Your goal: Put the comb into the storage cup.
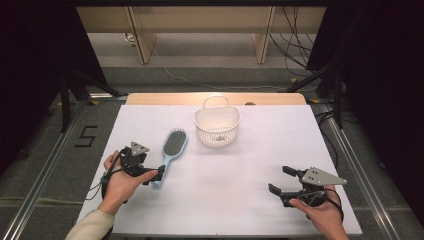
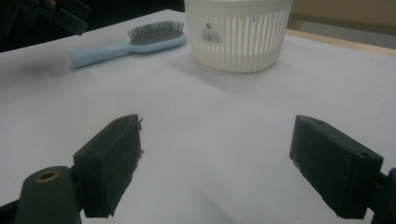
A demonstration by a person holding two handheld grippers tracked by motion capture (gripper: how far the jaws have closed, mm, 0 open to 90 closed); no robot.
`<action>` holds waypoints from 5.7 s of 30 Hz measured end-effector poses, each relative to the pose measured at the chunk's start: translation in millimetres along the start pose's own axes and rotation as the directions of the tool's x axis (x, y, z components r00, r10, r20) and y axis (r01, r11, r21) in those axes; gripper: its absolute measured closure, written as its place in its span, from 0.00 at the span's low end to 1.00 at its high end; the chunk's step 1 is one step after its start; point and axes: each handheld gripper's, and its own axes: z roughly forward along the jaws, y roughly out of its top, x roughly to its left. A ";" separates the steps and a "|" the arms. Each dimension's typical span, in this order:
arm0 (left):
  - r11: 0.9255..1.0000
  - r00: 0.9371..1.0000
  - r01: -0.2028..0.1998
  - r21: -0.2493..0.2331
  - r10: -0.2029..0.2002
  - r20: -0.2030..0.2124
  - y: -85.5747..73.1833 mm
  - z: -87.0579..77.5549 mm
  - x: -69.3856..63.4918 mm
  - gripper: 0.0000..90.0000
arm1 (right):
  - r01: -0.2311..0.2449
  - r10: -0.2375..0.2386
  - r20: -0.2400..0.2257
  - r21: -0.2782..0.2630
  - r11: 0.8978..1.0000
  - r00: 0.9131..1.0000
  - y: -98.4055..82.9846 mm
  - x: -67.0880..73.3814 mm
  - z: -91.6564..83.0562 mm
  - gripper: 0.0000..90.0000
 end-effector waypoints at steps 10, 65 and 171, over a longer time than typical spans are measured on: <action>0.996 1.000 0.006 0.094 -0.005 -0.010 19.6 20.6 -3.3 0.02 | -0.005 0.005 -0.004 0.000 1.000 1.000 -0.2 -0.2 -0.1 0.19; 0.829 0.998 0.056 0.556 -0.070 0.003 64.6 86.8 -12.4 0.45 | 0.010 -0.010 0.009 0.001 1.000 1.000 1.0 0.1 -1.6 0.19; 0.997 0.991 0.065 0.036 -0.068 0.111 61.3 36.9 5.2 0.77 | 0.009 -0.009 -0.020 0.003 1.000 1.000 -0.1 1.1 0.7 0.19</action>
